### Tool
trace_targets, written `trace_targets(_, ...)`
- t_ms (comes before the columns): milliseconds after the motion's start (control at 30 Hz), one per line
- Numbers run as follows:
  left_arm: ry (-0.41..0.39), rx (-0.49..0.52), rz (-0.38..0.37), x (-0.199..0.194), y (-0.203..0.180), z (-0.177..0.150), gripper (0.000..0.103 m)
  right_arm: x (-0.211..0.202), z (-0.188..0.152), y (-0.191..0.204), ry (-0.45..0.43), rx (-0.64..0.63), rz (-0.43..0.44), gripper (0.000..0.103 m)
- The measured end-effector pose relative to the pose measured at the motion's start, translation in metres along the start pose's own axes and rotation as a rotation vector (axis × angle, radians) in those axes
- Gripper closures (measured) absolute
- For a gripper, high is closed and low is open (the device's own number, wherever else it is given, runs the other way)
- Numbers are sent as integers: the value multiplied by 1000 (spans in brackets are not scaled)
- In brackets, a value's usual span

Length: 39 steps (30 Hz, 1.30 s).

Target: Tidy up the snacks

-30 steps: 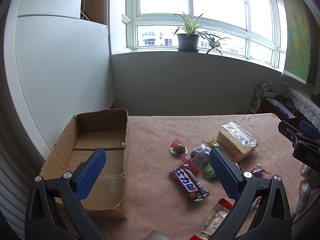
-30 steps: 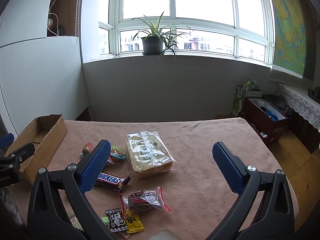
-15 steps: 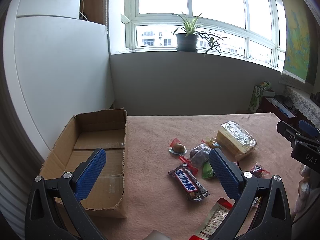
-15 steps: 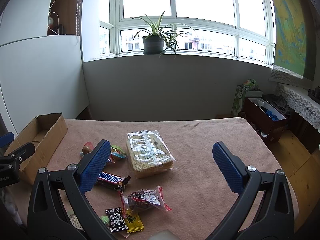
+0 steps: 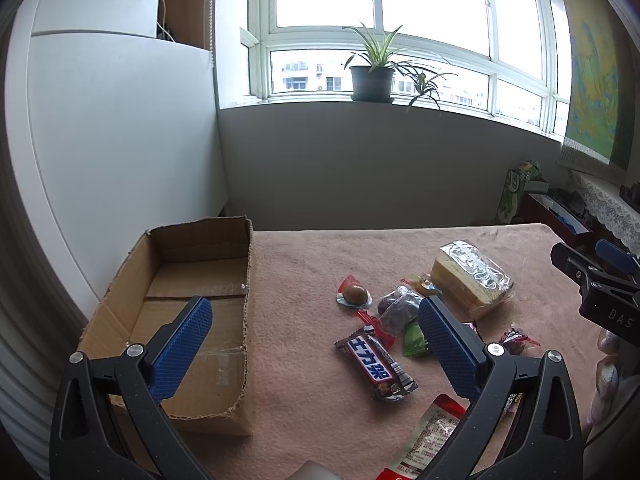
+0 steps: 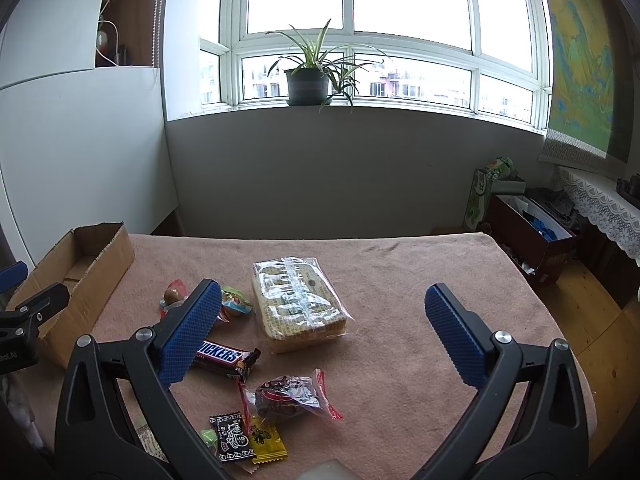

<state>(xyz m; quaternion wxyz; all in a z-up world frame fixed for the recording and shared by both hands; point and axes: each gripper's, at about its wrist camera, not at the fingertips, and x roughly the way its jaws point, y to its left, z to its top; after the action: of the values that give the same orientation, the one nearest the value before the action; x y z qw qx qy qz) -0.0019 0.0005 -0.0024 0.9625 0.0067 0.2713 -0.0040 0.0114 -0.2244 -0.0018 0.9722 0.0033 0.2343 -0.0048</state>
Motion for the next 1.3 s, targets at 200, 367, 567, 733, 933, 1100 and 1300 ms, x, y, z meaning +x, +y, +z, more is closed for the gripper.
trace_targets(200,1,-1,-4,-1,-1,-1,1,0,-1,0,4,-1,2,0)
trace_targets(367,2,2,-4,-1,-2,-2,1,0,-1,1,7,-6,2,0)
trace_targets(567,11,5,-7,1,-1,-3,1,2,-2,-3,19,-10,0,0)
trace_targets(733,22,9,-13,4,3,-5,1,7,-2,-17,51,12,9,0)
trace_targets(933,21,10,-16,3,11,-8,1,14,-7,-39,100,56,28,0)
trace_targets(1100,46,-3,-36,6,15,-11,1,20,-15,-44,152,60,68,0)
trace_targets(1300,120,-10,-110,18,6,-22,3,28,-28,-36,223,48,146,0)
